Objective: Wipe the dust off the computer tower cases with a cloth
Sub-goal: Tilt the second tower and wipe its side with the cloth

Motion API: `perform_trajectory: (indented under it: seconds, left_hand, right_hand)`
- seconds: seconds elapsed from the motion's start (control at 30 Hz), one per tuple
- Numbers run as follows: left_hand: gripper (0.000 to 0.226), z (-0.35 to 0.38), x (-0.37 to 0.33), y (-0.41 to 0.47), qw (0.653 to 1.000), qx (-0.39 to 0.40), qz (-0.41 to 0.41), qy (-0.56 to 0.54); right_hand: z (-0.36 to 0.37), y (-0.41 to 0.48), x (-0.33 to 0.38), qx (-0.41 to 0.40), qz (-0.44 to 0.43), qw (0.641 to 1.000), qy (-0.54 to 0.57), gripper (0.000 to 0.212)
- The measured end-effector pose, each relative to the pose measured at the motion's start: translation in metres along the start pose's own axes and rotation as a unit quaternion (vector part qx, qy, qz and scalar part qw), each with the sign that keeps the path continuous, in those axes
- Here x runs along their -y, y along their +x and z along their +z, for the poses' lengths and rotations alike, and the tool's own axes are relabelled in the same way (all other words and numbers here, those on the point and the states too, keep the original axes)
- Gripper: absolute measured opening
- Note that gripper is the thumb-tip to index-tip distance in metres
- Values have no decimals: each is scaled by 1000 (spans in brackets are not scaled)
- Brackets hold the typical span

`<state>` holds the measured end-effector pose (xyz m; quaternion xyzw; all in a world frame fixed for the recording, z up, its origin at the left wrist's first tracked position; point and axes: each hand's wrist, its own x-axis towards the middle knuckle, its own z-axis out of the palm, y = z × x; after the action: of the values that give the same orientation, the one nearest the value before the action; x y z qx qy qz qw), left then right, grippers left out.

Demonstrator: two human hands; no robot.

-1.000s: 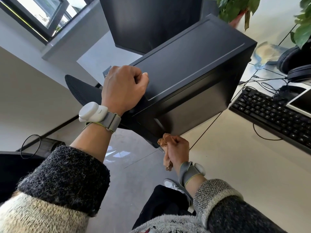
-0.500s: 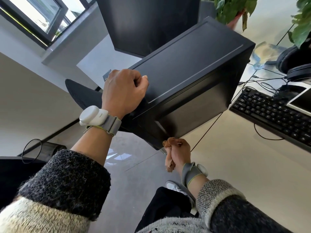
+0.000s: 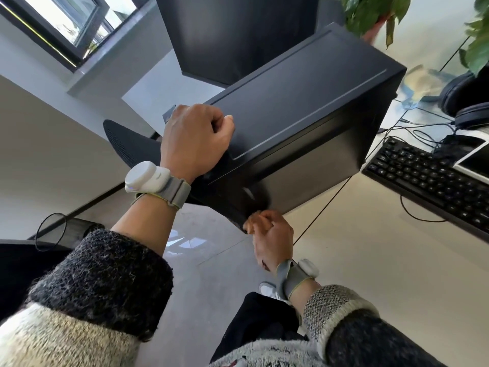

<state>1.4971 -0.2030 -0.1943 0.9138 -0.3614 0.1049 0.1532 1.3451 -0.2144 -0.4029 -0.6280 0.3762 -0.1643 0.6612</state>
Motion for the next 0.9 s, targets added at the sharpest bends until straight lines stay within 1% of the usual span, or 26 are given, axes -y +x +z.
perform_trajectory:
  seconds: [0.03, 0.07, 0.1, 0.17, 0.23, 0.27, 0.3, 0.37, 0.5, 0.57, 0.6, 0.67, 0.73, 0.8, 0.9]
  left_hand:
    - [48, 0, -1, 0, 1000, -1, 0, 0]
    - [48, 0, -2, -1, 1000, -1, -1, -3]
    - [48, 0, -2, -1, 1000, -3, -1, -5]
    - [49, 0, -1, 0, 1000, -4, 0, -13]
    - [49, 0, -1, 0, 1000, -2, -1, -19]
    - [48, 1, -1, 1, 1000, -4, -1, -16]
    - [47, 0, 0, 0, 1000, -4, -1, -14]
    - [47, 0, 0, 0, 1000, -3, -3, -12]
    - [49, 0, -1, -1, 1000, 0, -2, -6]
    - [48, 2, 0, 0, 1000, 0, -2, -11]
    - [48, 3, 1, 1, 1000, 1, -1, -14]
    - [46, 5, 2, 1, 1000, 2, -1, -14]
    - [46, 5, 3, 2, 1000, 1, -2, -10]
    - [47, 5, 2, 1, 1000, -1, -4, -9]
    - [48, 3, 0, 1, 1000, 1, -2, -4]
  right_hand:
    - [-3, 6, -8, 0, 62, 998, 4, 15]
    - [-7, 10, -13, -5, 103, 995, 12, 15]
    - [-9, 13, -14, -8, 117, 993, 19, 15]
    - [-8, 10, -1, -6, 93, 995, 39, 13]
    - [-5, -1, 14, 17, 32, 997, 67, 7]
    - [-3, -6, 19, 24, 5, 997, 66, 6]
    - [0, -8, 16, 30, -1, 998, 51, 7]
    - [7, -3, 1, 32, 23, 999, 32, 9]
    - [16, 22, -63, 18, 141, 988, 54, 7]
    - [9, 14, -32, 6, 141, 988, 54, 4]
    - [9, 10, -22, 4, 137, 988, 72, 5]
    - [9, 4, -14, 16, 109, 990, 86, 8]
    - [14, 2, -20, 23, 89, 994, 59, 9]
    - [16, 9, -37, 34, 109, 993, 31, 9]
    - [17, 28, -68, 29, 196, 980, 31, 18]
